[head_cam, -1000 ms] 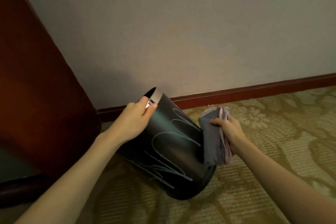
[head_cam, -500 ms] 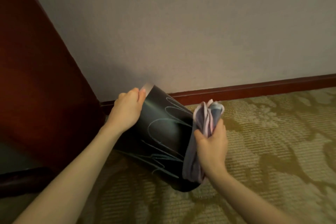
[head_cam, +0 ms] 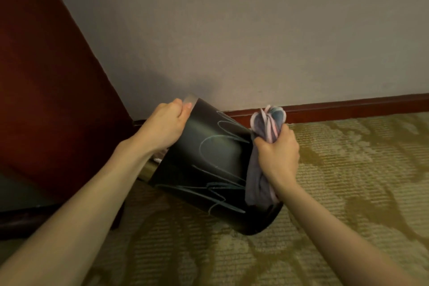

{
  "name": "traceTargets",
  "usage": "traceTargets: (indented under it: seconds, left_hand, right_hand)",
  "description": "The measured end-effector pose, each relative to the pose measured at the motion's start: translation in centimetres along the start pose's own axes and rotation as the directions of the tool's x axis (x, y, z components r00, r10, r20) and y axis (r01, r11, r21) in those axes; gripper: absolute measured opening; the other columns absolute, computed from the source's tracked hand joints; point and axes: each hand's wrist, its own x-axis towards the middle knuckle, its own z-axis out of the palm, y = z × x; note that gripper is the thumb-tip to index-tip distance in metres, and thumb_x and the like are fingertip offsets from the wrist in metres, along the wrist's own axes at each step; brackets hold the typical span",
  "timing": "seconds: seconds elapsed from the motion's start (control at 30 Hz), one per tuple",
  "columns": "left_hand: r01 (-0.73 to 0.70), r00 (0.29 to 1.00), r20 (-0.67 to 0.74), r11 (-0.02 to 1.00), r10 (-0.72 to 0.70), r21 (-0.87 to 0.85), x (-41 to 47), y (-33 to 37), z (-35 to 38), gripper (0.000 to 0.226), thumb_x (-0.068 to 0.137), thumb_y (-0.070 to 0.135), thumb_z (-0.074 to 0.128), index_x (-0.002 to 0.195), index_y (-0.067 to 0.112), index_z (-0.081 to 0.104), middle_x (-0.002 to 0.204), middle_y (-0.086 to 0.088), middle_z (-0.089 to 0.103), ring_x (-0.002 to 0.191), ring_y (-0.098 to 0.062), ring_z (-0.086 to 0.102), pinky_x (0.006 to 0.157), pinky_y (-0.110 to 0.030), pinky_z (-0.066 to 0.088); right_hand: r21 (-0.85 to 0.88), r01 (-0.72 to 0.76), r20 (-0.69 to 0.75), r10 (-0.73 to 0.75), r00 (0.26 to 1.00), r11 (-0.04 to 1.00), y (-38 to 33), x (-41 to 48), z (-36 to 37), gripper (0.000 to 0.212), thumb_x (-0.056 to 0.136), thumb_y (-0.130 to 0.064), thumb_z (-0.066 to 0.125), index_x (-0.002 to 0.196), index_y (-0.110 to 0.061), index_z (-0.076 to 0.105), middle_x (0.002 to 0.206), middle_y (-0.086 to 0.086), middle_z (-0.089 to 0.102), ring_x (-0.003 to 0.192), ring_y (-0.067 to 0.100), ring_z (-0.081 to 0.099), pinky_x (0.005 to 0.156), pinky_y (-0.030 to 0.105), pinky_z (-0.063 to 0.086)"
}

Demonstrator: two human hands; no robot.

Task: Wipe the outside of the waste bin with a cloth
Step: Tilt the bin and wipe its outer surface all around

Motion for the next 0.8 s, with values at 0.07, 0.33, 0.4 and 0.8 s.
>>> traceTargets:
  seconds: [0.07,0.33,0.4,0.8]
  left_hand:
    - [-0.017,1.000,0.006,1.000,0.017,-0.005,-0.2,-0.1,-0.1,0.043,0.099,0.035,0.031,0.090,-0.001,0.054,0.085,-0.022,0.062,0.082,-0.036,0.057,0.070,-0.043,0.045]
    - [-0.053,0.998,0.012,0.993,0.054,-0.106,-2.7,-0.2,-0.4,0.052,0.088,0.055,0.041,0.097,0.005,0.055,0.087,-0.014,0.064,0.076,-0.028,0.061,0.067,-0.052,0.051]
    - [-0.065,0.998,-0.022,0.990,0.063,-0.128,-3.2,-0.3,-0.2,0.048,0.091,0.048,0.041,0.092,0.002,0.054,0.083,-0.017,0.063,0.073,-0.030,0.060,0.065,-0.053,0.050]
    - [-0.008,1.000,0.006,0.991,0.009,-0.136,-1.9,0.6,0.5,0.035,0.095,0.040,0.036,0.080,0.011,0.049,0.079,-0.010,0.058,0.072,-0.023,0.056,0.060,-0.041,0.043]
  right_hand:
    - [-0.054,-0.077,0.051,0.079,0.996,0.996,0.0,2.3,0.2,0.042,0.072,-0.031,0.065,0.109,-0.013,0.055,0.105,0.013,0.061,0.092,0.037,0.058,0.073,0.036,0.042]
    - [-0.088,-0.314,0.187,0.325,0.927,0.945,1.7,8.5,1.1,0.045,0.074,-0.028,0.070,0.110,-0.002,0.061,0.110,0.020,0.063,0.087,0.030,0.058,0.064,0.027,0.037]
    - [-0.050,-0.368,0.199,0.370,0.907,0.928,2.1,8.8,1.1,0.047,0.076,-0.027,0.069,0.112,0.002,0.060,0.113,0.019,0.061,0.080,0.025,0.052,0.061,0.026,0.035]
    - [0.131,-0.187,0.013,0.187,0.982,0.974,0.7,2.6,-0.7,0.016,0.077,-0.020,0.063,0.090,-0.011,0.061,0.086,0.009,0.061,0.074,0.023,0.054,0.065,0.025,0.036]
